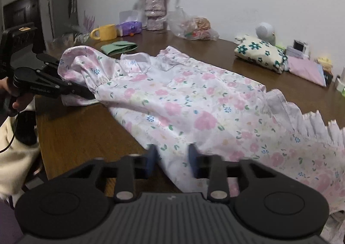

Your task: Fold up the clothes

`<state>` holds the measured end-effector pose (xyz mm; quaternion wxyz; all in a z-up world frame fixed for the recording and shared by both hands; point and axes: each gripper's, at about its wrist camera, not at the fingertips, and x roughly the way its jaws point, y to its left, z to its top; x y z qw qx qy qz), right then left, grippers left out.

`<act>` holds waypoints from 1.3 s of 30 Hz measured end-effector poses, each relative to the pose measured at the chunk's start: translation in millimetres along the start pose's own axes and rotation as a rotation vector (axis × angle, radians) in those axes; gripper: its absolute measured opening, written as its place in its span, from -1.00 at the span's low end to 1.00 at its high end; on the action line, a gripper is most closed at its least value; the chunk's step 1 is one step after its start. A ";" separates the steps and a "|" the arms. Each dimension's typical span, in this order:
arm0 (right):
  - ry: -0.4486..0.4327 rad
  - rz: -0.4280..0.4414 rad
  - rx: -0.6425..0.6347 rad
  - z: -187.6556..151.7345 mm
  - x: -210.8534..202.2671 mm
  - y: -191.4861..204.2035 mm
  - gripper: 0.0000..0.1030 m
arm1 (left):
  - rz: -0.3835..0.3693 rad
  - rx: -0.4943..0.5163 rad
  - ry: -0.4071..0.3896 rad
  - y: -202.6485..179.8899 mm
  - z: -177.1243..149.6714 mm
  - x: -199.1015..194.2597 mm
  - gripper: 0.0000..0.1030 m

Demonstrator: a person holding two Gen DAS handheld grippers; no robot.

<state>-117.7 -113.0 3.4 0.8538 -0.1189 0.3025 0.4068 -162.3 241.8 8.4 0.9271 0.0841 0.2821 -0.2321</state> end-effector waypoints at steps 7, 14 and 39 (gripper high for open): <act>0.044 0.067 0.091 -10.5 -28.3 -22.0 -0.96 | 0.016 0.177 -0.083 5.3 34.8 -38.6 -0.95; 0.015 0.059 0.089 -13.8 -47.0 -18.1 -0.44 | 0.120 0.039 -0.043 17.4 24.4 -35.6 -0.49; -0.063 0.037 0.067 25.8 13.3 -17.7 -0.41 | 0.084 -0.198 0.053 -12.7 -4.7 13.5 0.15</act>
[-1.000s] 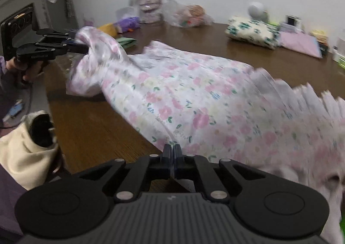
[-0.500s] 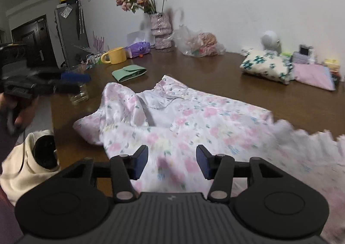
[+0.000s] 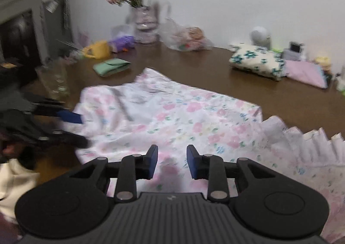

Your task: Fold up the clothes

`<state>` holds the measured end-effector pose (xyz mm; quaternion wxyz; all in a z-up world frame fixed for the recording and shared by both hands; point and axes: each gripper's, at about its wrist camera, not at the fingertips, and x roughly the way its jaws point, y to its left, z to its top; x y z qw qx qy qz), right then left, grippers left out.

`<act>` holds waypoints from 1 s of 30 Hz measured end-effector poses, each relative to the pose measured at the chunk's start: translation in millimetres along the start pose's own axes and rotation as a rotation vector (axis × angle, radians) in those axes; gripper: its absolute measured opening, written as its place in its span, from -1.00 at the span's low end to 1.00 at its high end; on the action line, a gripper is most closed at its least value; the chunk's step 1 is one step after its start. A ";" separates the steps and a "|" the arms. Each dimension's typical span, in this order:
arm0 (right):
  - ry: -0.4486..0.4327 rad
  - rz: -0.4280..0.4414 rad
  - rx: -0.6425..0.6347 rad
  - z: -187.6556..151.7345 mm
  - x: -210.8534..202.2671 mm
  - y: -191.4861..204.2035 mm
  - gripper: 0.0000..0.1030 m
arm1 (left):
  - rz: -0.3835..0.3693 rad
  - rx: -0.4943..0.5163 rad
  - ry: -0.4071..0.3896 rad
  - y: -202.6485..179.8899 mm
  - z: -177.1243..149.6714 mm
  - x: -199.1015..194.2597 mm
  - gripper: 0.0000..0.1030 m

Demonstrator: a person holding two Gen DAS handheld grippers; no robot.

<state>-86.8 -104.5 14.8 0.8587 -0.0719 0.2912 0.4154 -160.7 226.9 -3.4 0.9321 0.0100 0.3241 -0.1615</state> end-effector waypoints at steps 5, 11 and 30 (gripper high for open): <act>0.052 0.018 -0.058 -18.3 4.8 12.7 -0.32 | 0.020 -0.070 -0.023 10.3 4.9 -4.3 0.14; 0.054 0.019 -0.045 -19.2 -3.9 12.4 -0.20 | 0.042 -0.095 -0.028 10.4 -1.2 -8.3 0.15; 0.088 -0.104 -0.088 92.6 -21.6 -69.2 0.38 | 0.149 0.040 -0.001 19.3 148.8 53.7 0.63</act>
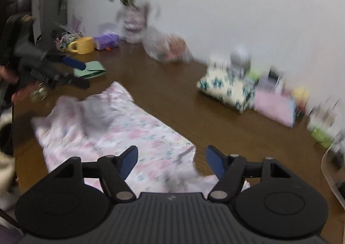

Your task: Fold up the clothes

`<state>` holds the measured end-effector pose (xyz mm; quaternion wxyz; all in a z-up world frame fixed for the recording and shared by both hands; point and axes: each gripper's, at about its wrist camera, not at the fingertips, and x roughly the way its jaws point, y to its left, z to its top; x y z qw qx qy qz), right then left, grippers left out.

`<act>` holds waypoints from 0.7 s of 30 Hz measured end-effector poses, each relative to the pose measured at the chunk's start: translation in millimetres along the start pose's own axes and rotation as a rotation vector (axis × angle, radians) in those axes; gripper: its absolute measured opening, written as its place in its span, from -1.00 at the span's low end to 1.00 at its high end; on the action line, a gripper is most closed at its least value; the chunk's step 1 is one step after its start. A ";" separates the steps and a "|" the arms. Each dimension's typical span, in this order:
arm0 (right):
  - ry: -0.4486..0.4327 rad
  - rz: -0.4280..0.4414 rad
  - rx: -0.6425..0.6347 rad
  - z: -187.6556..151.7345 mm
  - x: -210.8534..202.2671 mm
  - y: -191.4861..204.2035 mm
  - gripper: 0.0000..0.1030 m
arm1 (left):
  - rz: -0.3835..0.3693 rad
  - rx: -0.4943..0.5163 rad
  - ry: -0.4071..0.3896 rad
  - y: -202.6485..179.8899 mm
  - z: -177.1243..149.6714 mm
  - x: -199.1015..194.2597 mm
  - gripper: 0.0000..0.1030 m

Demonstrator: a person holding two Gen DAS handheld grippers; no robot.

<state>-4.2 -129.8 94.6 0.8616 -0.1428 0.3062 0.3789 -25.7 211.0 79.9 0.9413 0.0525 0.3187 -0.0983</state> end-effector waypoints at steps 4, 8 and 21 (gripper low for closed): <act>0.097 0.067 0.175 22.3 68.9 -40.5 0.22 | 0.029 -0.060 0.101 13.6 10.4 53.6 0.56; 0.159 0.065 0.131 27.8 106.8 -29.5 0.10 | 0.033 -0.121 0.142 28.4 10.1 80.7 0.55; 0.164 0.016 0.071 14.3 119.5 -12.1 -0.97 | -0.039 -0.192 0.117 44.3 -4.8 72.7 -1.00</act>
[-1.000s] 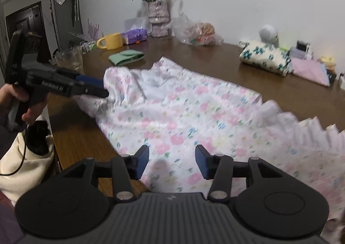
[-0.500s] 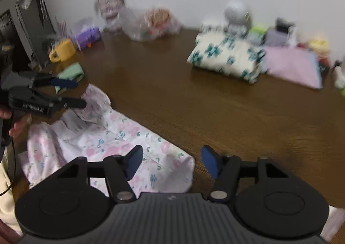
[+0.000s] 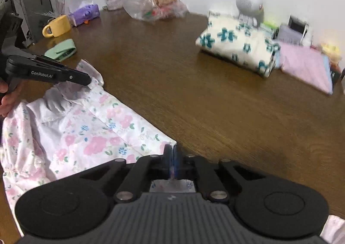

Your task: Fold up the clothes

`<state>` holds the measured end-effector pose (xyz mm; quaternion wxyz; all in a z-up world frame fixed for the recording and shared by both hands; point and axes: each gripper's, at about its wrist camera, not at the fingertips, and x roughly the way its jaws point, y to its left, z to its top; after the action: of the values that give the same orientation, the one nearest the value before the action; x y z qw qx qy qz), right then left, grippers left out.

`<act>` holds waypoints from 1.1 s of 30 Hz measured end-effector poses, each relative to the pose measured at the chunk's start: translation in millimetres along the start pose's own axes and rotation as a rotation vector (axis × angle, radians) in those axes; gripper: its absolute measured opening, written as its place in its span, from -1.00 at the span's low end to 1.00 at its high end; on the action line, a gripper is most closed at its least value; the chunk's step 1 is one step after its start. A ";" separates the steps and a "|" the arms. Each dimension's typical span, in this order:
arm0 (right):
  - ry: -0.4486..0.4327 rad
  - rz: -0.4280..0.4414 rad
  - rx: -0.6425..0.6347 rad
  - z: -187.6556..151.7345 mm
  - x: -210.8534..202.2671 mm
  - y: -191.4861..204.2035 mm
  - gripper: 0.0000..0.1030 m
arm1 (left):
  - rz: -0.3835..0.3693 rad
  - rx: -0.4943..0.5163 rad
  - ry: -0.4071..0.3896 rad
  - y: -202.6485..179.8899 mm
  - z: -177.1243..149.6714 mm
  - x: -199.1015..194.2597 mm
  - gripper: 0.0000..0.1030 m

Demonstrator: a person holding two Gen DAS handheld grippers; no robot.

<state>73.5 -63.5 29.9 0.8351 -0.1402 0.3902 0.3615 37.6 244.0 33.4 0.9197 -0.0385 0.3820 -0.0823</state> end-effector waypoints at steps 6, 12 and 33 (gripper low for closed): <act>-0.178 0.027 -0.079 -12.9 -88.5 24.3 -0.97 | -0.024 0.081 -0.210 -32.9 -34.0 -98.0 -1.00; -0.237 0.097 -0.205 -84.4 -142.8 79.1 -0.97 | -0.072 0.106 -0.240 -50.5 -95.5 -138.8 -0.89; -0.223 0.131 -0.080 -162.9 -101.2 121.2 -0.92 | 0.075 0.370 0.134 -180.2 10.2 33.0 0.37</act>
<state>-146.5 -112.9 4.9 0.8417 -0.1067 0.2886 0.4436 45.8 60.8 41.7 0.8861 0.1510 0.4219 -0.1189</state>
